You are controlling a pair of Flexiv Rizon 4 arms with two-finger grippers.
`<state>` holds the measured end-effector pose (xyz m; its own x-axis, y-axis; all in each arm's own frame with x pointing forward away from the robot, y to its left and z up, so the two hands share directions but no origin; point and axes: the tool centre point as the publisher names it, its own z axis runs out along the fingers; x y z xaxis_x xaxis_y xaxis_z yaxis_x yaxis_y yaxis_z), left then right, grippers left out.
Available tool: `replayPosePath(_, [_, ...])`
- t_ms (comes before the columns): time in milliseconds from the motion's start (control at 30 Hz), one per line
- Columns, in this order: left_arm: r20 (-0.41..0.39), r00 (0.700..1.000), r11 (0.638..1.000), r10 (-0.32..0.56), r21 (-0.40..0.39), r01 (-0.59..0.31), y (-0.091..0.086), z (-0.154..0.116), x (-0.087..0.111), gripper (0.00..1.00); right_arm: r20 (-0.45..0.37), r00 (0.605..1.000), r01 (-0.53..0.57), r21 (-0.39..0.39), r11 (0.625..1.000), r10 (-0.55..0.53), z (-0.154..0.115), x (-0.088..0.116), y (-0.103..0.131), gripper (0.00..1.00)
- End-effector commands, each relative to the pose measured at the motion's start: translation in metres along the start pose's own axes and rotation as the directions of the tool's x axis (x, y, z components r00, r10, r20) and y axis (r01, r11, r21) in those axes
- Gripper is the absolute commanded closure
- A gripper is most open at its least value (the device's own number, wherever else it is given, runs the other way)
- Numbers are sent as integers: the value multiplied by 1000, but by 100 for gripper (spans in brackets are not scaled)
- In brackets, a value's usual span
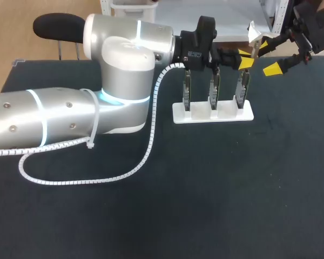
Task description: Pick up the optical module with the left hand, and insert it into the network port with the right hand.
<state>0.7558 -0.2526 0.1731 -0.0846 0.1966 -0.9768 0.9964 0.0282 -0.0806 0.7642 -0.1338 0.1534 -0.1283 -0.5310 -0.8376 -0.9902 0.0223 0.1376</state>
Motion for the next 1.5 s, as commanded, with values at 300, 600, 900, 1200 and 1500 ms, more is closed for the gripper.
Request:
replayPosePath(300, [10, 1000, 1000, 2, -22, -2, 3, 1, 0, 100, 0, 1000, 0, -2, 1000, 0, 0, 0, -1, 0])
replayPosePath(600, [-27, 1000, 1000, -1, -28, 0, 3, -4, 1, 100, 0, 1000, 0, -2, 1000, 0, 0, 0, -1, 0])
replayPosePath(900, [-19, 1000, 1000, -9, -18, 9, 4, -2, 2, 100, 0, 1000, 0, -2, 1000, 0, 0, 0, -1, 0])
replayPosePath(1200, [0, 999, 999, -33, -15, 33, 3, 0, 5, 100, 0, 1000, 0, -2, 1000, 0, 0, 0, -1, 0])
replayPosePath(1500, [1, 1000, 1000, -24, -8, 24, 4, 2, 5, 100, 0, 1000, 0, -2, 1000, 0, 0, 0, -1, 0])
